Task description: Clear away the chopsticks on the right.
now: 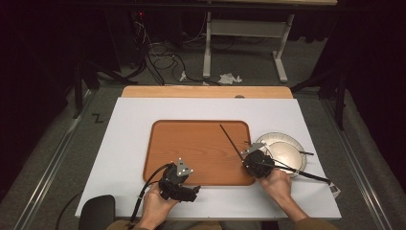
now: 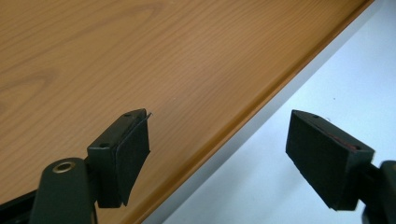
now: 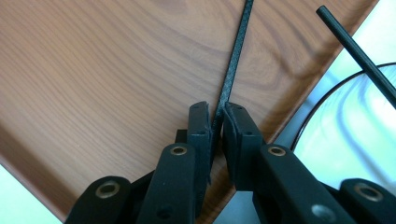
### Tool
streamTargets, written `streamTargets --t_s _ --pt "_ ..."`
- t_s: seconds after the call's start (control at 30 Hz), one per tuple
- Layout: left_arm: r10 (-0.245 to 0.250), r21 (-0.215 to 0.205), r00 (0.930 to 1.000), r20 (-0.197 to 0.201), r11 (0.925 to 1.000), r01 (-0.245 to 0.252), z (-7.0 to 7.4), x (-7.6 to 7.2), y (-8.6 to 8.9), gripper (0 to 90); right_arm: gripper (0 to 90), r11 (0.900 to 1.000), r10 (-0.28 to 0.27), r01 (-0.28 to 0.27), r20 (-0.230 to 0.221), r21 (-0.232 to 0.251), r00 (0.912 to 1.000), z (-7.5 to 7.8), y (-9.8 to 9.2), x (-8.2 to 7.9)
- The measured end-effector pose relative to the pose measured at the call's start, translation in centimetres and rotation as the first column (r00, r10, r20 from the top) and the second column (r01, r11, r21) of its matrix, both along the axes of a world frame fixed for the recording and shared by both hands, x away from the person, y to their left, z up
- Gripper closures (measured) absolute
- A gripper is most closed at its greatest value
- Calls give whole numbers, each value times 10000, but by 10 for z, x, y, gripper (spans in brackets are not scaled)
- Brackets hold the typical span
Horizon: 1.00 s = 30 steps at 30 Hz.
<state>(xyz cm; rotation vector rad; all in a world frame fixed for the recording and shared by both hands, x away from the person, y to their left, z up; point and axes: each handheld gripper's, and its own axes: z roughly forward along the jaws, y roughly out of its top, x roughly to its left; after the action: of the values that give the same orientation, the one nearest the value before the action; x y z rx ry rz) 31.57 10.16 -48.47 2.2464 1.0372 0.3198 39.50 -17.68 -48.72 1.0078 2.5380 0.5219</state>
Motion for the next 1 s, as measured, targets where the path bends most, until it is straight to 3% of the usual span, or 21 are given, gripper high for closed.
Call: streamTargets --t_s 0.1,0.37,0.7,1.0 --pt "-11 -2 10000 15 10000 11 0 0 0 218 748 10000 -26 27 -72 73 10000 1 0 0" --pt "3 36 10000 -3 10000 -3 0 1 0 218 720 9986 174 -184 200 489 9996 15 -6 -8" --pt "64 -105 10000 38 9999 -64 2 1 2 218 657 9875 533 -640 764 1440 9956 41 -25 -20" --pt "63 -81 10000 51 9999 -63 2 1 2 218 656 9835 120 -331 1186 1781 9929 62 -48 -21"
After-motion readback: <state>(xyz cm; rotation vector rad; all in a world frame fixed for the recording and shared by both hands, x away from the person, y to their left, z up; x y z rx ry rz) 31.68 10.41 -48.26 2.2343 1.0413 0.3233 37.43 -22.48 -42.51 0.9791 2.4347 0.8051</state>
